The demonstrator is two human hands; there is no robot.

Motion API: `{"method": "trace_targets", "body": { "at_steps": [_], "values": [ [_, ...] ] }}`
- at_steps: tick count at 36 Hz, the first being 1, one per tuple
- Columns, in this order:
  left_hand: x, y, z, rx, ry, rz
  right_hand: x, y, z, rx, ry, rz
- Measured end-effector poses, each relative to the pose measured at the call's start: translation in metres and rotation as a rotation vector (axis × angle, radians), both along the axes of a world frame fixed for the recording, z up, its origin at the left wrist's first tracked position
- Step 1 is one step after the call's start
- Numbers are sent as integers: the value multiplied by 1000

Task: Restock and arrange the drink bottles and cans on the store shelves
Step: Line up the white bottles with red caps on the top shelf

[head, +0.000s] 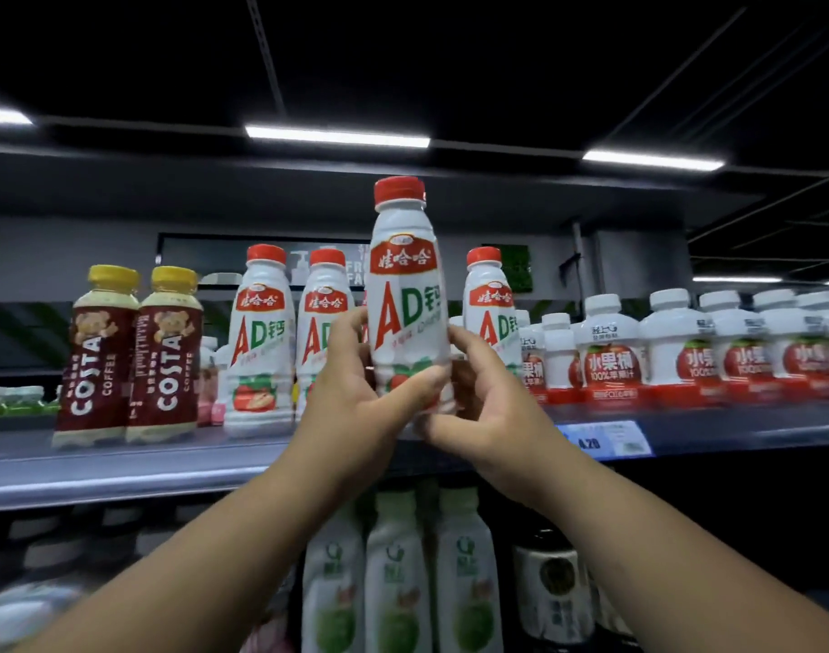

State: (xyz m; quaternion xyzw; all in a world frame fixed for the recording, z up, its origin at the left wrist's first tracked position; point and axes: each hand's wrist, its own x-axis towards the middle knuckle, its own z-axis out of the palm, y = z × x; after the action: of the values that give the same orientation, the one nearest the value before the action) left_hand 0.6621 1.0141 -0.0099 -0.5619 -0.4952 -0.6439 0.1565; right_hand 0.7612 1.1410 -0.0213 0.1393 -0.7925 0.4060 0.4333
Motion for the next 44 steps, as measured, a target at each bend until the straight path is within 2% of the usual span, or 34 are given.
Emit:
{"method": "trace_targets", "body": {
  "at_steps": [8, 14, 19, 22, 30, 35, 44],
  "values": [
    [28, 50, 16, -110, 65, -1, 26, 33, 2, -114, 179, -159],
    [25, 78, 32, -201, 98, 189, 40, 75, 6, -157, 243, -406],
    [24, 99, 26, -358, 143, 441, 38, 97, 17, -182, 207, -498],
    [23, 109, 23, -377, 171, 545, 31, 104, 25, -194, 198, -553],
    [17, 107, 15, -301, 126, 579, 16, 108, 26, -143, 139, -647],
    [18, 107, 10, -214, 219, 627, 11, 107, 26, -39, 45, -725],
    [24, 102, 7, -243, 227, 684, 13, 100, 26, 62, -140, -804]
  ]
}}
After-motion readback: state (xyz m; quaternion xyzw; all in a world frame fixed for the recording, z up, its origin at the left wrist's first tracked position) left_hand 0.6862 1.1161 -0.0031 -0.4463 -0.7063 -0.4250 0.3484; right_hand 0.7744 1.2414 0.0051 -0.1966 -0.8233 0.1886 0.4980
